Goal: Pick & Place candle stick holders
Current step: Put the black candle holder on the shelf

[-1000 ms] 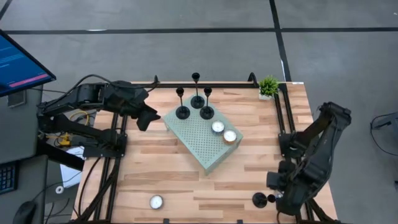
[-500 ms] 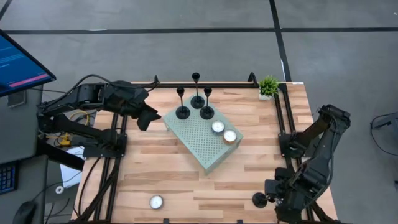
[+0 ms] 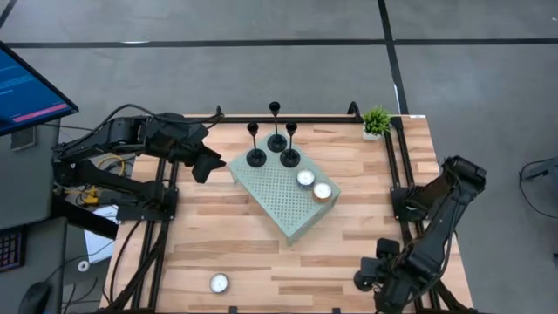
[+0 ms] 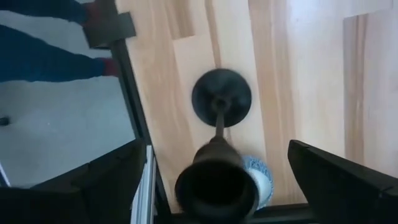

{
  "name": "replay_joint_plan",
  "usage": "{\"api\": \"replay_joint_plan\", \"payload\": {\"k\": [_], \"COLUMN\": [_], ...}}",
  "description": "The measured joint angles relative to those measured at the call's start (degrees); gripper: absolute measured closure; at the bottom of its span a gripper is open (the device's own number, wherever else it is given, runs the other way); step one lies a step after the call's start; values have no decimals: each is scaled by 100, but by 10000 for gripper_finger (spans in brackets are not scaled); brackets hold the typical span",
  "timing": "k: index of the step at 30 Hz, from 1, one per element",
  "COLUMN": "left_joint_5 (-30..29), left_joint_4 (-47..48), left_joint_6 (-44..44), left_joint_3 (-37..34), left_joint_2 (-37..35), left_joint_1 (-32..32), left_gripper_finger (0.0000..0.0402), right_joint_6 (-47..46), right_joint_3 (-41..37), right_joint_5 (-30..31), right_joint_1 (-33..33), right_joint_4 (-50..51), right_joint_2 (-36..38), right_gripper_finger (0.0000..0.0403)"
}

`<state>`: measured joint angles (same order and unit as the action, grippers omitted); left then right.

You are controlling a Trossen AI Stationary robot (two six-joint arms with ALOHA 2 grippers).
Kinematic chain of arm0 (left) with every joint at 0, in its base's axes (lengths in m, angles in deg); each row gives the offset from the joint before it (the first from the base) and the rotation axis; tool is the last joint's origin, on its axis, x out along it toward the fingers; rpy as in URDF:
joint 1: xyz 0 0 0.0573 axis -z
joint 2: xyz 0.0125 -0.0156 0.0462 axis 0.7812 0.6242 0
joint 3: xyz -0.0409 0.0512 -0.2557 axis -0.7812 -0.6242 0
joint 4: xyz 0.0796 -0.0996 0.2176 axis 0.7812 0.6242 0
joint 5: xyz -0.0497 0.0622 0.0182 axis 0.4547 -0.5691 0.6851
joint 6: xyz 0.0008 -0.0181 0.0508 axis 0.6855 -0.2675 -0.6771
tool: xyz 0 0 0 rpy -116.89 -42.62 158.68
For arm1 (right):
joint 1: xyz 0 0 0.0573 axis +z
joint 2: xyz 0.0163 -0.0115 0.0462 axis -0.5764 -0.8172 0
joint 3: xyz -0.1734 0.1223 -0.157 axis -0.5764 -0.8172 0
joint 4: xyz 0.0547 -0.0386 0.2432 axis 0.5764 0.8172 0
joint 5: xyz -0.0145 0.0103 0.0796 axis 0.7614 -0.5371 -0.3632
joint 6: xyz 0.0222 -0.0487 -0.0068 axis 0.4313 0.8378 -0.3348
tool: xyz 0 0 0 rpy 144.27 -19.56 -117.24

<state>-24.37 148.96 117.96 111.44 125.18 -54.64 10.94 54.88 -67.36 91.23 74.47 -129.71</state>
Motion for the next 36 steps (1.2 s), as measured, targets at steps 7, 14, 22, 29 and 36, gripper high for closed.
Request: {"api": "replay_joint_plan", "payload": {"k": [7,14,22,29,36], "left_joint_5": [0,0,0,0,0], "left_joint_4": [-11,-15,-17,-19,-33], "left_joint_6": [0,1,0,-9,-17], "left_joint_3": [0,0,0,0,0], "left_joint_2": [0,0,0,0,0], "left_joint_1": [-1,-1,0,0,-1], "left_gripper_finger": [227,227,229,230,230], "right_joint_6": [3,-114,-109,-3,11], "right_joint_3": [-1,0,0,0,31], "right_joint_5": [17,-7,-24,-26,-14], "right_joint_1": [-104,-96,-109,-114,-334], "right_joint_4": [25,24,20,17,255], "right_joint_2": [-86,-83,-83,-83,-6], "right_gripper_finger": [78,150,231,288,288]}}
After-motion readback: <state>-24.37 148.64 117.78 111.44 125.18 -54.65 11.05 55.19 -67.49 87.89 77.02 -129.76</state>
